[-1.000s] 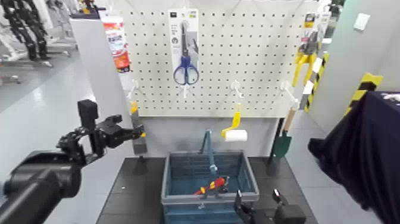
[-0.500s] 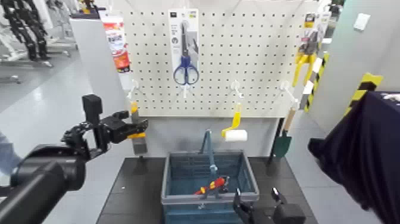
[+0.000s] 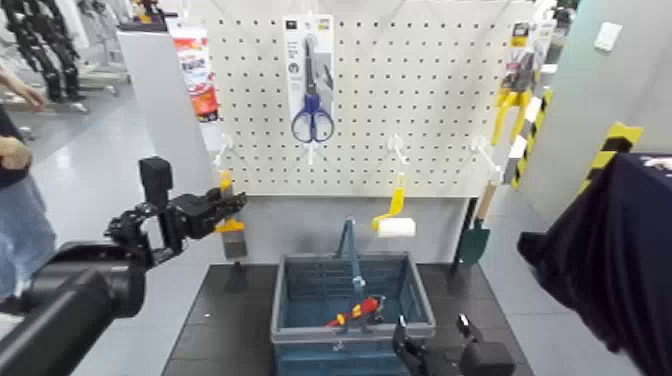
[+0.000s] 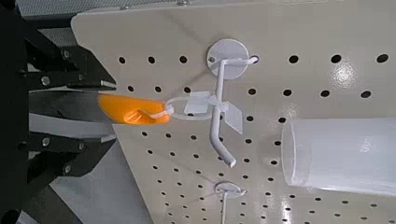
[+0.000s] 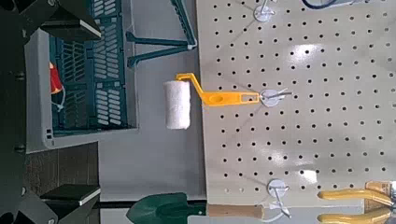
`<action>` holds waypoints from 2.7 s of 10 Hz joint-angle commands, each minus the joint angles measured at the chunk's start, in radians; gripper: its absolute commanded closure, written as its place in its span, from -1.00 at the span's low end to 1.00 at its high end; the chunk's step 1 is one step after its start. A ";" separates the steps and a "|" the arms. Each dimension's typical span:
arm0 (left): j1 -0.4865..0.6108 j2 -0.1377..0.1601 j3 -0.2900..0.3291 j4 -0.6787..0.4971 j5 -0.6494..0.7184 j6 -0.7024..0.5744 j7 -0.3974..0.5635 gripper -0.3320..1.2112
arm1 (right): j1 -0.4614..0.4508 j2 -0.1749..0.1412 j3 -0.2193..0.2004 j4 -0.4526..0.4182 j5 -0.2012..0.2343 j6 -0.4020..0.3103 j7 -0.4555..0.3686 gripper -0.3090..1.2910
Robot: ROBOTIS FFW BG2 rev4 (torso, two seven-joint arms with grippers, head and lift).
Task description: Put the yellow paint brush into the crate.
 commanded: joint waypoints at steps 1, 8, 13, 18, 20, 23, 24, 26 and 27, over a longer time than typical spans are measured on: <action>0.001 0.000 -0.004 0.000 0.001 0.002 -0.010 0.97 | 0.000 -0.001 -0.001 0.001 0.000 -0.005 0.000 -0.43; 0.088 0.005 0.080 -0.143 -0.050 0.061 -0.049 0.97 | 0.006 -0.001 -0.008 -0.001 0.001 -0.003 0.000 -0.43; 0.211 0.011 0.167 -0.423 -0.053 0.150 -0.032 0.97 | 0.008 -0.003 -0.007 -0.001 0.001 0.005 0.000 -0.43; 0.281 0.009 0.151 -0.655 0.002 0.266 -0.038 0.97 | 0.009 -0.001 -0.010 -0.001 0.001 0.009 0.000 -0.43; 0.303 0.009 0.135 -0.716 0.080 0.311 -0.032 0.97 | 0.011 -0.001 -0.010 -0.001 0.001 0.009 0.000 -0.43; 0.343 0.011 0.140 -0.770 0.157 0.349 0.005 0.97 | 0.011 0.000 -0.010 -0.001 0.001 0.008 0.000 -0.43; 0.364 0.002 0.144 -0.762 0.200 0.343 0.028 0.97 | 0.011 0.000 -0.010 -0.001 0.001 0.006 0.000 -0.43; 0.392 -0.015 0.131 -0.722 0.280 0.318 0.037 0.97 | 0.011 0.002 -0.010 -0.001 0.001 0.003 0.000 -0.43; 0.396 -0.021 0.118 -0.699 0.300 0.311 0.037 0.97 | 0.012 0.000 -0.010 -0.001 0.001 0.003 0.000 -0.43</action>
